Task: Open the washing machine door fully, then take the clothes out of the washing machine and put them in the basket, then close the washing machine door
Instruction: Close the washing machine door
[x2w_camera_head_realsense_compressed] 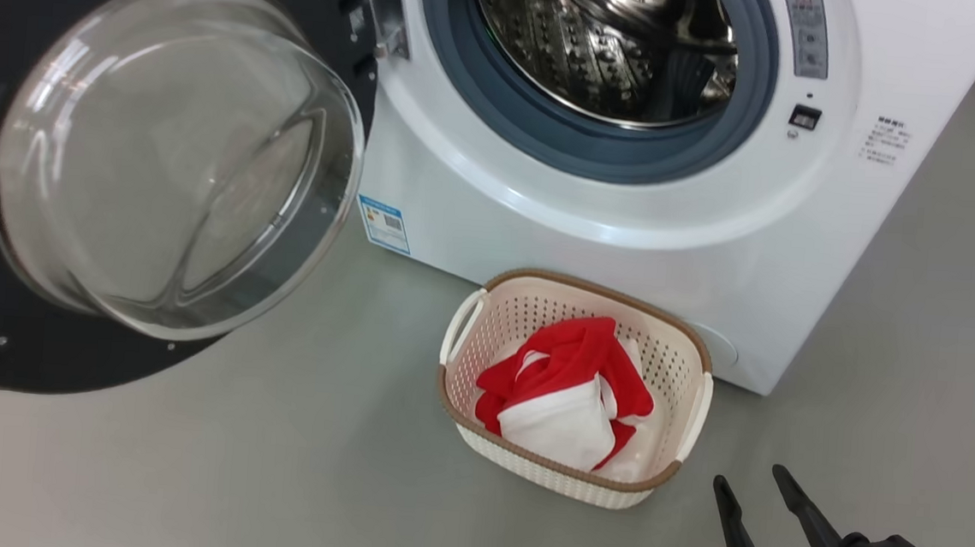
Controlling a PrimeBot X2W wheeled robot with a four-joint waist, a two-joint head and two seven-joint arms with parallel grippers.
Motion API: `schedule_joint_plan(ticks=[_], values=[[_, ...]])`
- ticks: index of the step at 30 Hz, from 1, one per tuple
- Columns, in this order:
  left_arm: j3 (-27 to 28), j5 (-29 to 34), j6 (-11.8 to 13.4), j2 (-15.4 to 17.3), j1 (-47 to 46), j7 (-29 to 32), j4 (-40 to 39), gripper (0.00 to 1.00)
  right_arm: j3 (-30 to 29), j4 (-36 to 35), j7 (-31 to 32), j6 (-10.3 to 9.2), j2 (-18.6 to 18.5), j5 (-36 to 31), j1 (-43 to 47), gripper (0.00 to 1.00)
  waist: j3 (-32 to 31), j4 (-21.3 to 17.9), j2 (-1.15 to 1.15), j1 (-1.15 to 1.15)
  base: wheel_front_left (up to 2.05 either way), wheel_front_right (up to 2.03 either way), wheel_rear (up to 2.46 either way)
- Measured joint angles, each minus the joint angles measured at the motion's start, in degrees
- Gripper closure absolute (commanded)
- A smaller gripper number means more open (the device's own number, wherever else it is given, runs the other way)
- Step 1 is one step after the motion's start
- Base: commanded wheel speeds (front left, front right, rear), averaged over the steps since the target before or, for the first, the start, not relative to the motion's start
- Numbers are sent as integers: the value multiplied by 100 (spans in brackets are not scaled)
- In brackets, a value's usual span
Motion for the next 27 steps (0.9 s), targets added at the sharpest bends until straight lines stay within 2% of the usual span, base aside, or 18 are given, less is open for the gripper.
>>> schedule_joint_plan(ticks=[1, 2, 3, 6, 11, 18, 27], values=[[109, -364, 0, 231, -346, -1, 615, 100, -1, -21, 0, 0, 1, -14, -26, 0, 98, -39, 0, 0, 0, 0, 0], [109, -364, 0, 231, -346, -1, 615, 100, -1, -21, 0, 0, 1, -14, -26, 0, 98, -39, 0, 0, 0, 0, 0], [164, -843, 0, 391, -702, 87, 1345, 100, -11, -25, 0, 0, 0, -84, -60, 0, 205, -79, 0, 0, 0, 0, 0], [133, -1393, 0, 668, -1159, 604, 2380, 100, -19, -36, 0, 0, -9, -102, -183, 0, 372, -131, 0, 0, 0, 0, 0], [-55, -1911, 0, 1099, -1751, 1513, 3738, 100, -12, -36, 0, 0, -47, -141, -296, 0, 630, -199, 0, 0, 0, 0, 0], [-352, -2349, 0, 1414, -2223, 2692, 4914, 100, 5, -35, 0, 0, -67, -144, -383, 0, 828, -265, 0, 0, 0, 0, 0], [-693, -2525, 0, 1468, -2347, 3801, 5484, 100, 47, -32, 0, 0, -79, -143, -387, 0, 793, -270, 0, 0, 0, 0, 0]])
